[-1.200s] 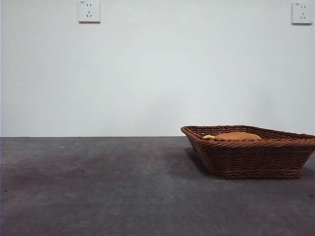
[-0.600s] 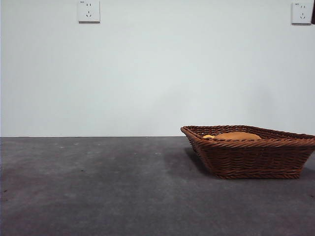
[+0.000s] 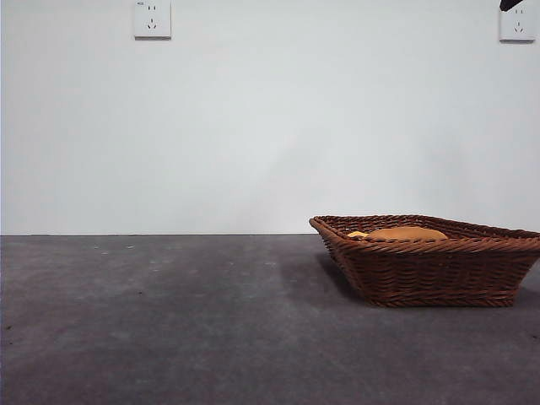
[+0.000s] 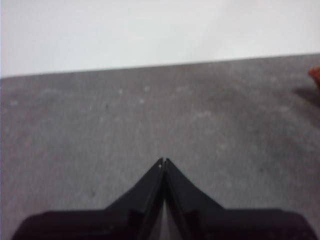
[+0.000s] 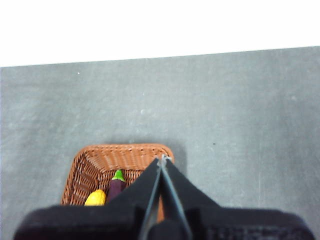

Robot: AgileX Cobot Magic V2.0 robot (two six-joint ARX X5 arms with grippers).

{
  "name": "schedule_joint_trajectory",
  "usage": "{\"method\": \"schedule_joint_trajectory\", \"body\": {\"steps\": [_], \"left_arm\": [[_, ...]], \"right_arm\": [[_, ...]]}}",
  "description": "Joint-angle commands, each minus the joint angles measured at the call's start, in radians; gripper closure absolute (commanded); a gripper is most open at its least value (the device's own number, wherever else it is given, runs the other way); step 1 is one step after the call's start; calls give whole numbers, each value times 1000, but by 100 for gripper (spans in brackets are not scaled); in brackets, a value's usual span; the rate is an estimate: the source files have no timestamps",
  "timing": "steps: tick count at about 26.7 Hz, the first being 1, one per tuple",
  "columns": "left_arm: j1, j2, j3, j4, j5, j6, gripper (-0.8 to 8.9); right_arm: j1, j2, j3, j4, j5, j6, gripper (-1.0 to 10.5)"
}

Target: Help me put the vegetables on the table into the basket

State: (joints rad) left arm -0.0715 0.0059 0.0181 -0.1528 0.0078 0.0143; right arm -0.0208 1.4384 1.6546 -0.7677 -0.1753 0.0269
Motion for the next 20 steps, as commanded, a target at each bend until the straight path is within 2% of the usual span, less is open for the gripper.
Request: {"method": "schedule_joint_trajectory", "body": {"steps": [1, 3, 20], "left_arm": [[10, -2, -11, -23, 1, 24, 817], [13, -2, -11, -23, 0, 75, 817], [14, -2, -11, -13, 0, 68, 817]], "right_arm": [[1, 5, -4, 6, 1, 6, 946], [1, 5, -4, 5, 1, 6, 945], [1, 5, -4, 6, 1, 6, 946]]}}
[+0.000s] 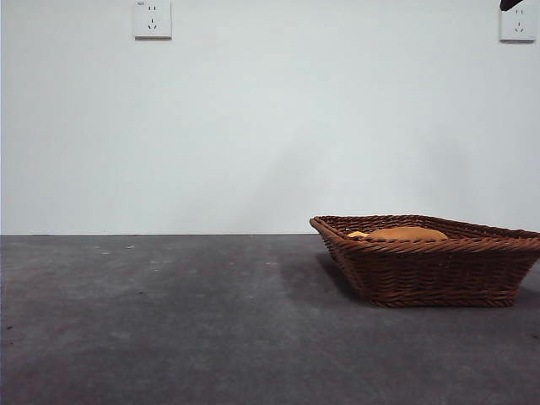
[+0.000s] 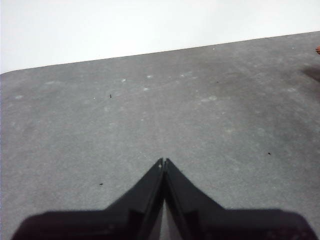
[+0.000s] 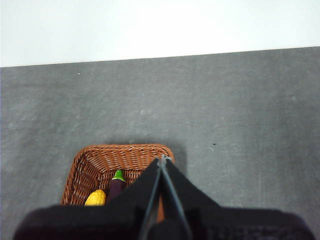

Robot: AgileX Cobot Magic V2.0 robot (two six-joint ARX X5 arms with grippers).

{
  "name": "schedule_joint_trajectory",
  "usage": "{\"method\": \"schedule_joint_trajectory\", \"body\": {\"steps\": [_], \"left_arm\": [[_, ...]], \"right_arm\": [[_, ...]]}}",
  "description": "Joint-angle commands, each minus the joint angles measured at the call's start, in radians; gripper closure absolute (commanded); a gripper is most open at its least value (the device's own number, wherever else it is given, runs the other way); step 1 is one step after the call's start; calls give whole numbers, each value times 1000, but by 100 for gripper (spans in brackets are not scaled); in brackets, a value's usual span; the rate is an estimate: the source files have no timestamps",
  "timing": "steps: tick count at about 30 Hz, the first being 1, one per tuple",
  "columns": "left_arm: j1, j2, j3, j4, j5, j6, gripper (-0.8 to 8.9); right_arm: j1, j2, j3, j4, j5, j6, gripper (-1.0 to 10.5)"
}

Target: Help me put the vegetables on the table into the basket

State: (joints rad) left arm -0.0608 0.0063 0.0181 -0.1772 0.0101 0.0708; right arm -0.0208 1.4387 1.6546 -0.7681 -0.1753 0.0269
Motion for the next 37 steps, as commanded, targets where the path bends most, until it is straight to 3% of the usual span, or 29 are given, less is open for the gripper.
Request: {"method": "schedule_joint_trajectory", "body": {"steps": [1, 22, 30, 34, 37], "left_arm": [[3, -2, -11, 12, -3, 12, 817], [3, 10, -11, 12, -3, 11, 817], [3, 10, -11, 12, -3, 11, 817], [3, 10, -11, 12, -3, 11, 817], [3, 10, -11, 12, -3, 11, 817]], "right_arm": [[1, 4, -4, 6, 1, 6, 946], [1, 26, -5, 11, 4, 6, 946], [13, -21, -7, 10, 206, 6, 945], [36, -127, -79, 57, 209, 6, 945], [37, -248, -234, 208, 209, 6, 945]]}}
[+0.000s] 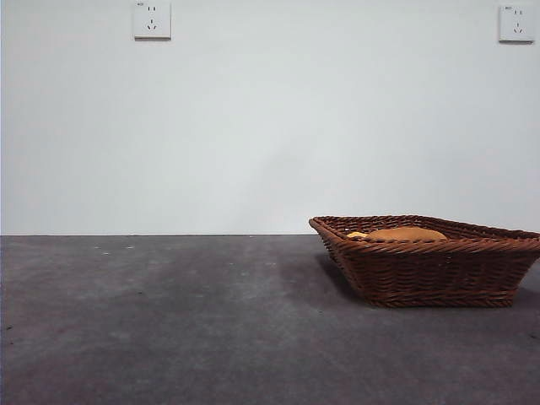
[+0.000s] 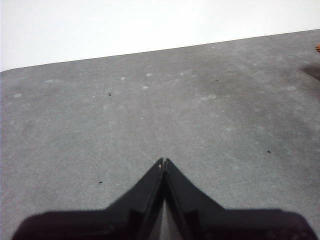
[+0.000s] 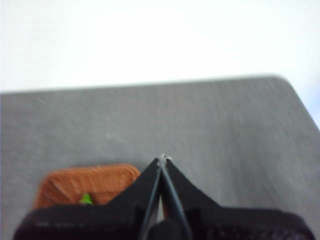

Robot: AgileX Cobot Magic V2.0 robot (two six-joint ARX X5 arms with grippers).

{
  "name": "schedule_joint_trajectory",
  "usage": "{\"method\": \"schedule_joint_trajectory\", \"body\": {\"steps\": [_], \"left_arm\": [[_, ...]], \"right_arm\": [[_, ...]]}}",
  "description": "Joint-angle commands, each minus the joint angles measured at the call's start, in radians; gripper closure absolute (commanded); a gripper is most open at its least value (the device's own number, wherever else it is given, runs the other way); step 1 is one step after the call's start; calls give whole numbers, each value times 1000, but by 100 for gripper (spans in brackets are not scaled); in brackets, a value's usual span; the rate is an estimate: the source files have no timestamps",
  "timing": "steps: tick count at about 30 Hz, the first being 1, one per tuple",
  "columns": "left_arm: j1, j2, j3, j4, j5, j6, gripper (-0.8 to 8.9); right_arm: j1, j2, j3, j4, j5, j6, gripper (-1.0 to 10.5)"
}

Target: Help me put the vegetables on the table into the basket

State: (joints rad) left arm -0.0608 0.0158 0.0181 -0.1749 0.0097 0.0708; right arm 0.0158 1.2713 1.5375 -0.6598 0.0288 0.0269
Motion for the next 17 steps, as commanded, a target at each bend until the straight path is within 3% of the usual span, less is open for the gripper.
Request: {"method": "schedule_joint_trajectory", "body": {"steps": [1, 3, 7, 17], "left_arm": [[3, 0, -11, 10, -2, 11, 817], [3, 0, -11, 10, -2, 11, 817], [3, 0, -11, 10, -2, 12, 817], [3, 0, -11, 10, -2, 11, 817]], "right_arm": [[0, -133, -193, 177, 5, 6, 946], [-1, -254, -369, 342, 6, -2, 945], [-8, -461, -644, 509, 17, -11, 945], [-47, -940, -1261, 534, 15, -1, 946]]}}
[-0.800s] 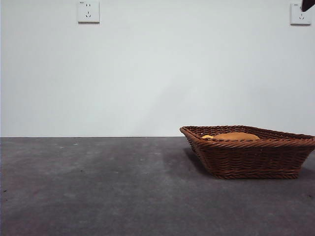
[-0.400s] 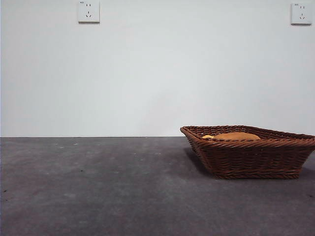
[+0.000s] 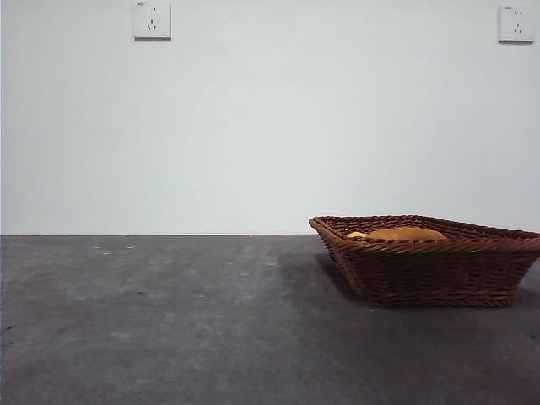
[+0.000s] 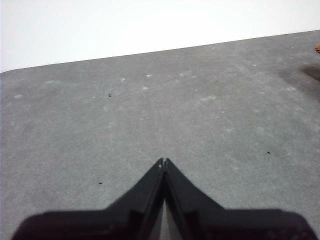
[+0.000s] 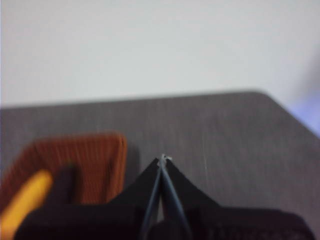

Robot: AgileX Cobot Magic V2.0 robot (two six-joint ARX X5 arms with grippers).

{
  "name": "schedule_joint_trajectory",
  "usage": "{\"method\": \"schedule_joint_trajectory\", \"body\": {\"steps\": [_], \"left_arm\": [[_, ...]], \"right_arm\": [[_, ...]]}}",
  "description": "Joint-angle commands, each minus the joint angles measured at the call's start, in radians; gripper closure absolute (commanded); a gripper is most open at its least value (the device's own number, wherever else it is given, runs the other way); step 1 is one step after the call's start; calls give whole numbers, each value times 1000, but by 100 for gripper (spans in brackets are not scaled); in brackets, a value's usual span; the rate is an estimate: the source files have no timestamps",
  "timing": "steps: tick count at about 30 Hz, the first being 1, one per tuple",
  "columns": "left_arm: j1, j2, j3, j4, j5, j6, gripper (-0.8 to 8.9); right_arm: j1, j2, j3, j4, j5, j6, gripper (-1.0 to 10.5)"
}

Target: Help me put the vegetables on the table into the basket

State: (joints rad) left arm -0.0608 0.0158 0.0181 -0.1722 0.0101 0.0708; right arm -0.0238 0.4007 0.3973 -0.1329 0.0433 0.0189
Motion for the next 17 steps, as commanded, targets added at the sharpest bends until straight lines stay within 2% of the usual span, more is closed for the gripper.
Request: {"method": "schedule_joint_trajectory", "body": {"steps": [1, 4, 7, 10, 17], "left_arm": [[3, 0, -11, 7, -3, 11, 817], [3, 0, -11, 7, -3, 11, 817], [3, 0, -11, 7, -3, 12, 817], [3, 0, -11, 7, -3, 11, 817], [3, 0, -11, 7, -3, 11, 817]], "right_arm": [[-11, -105, -165, 6, 0, 7, 946], [-17, -209, -277, -16, -6, 7, 946], [-17, -273, -312, -71, -9, 7, 946], [-17, -295, -316, -121, -9, 3, 945], [-17, -325, -364, -94, -10, 7, 946]]}}
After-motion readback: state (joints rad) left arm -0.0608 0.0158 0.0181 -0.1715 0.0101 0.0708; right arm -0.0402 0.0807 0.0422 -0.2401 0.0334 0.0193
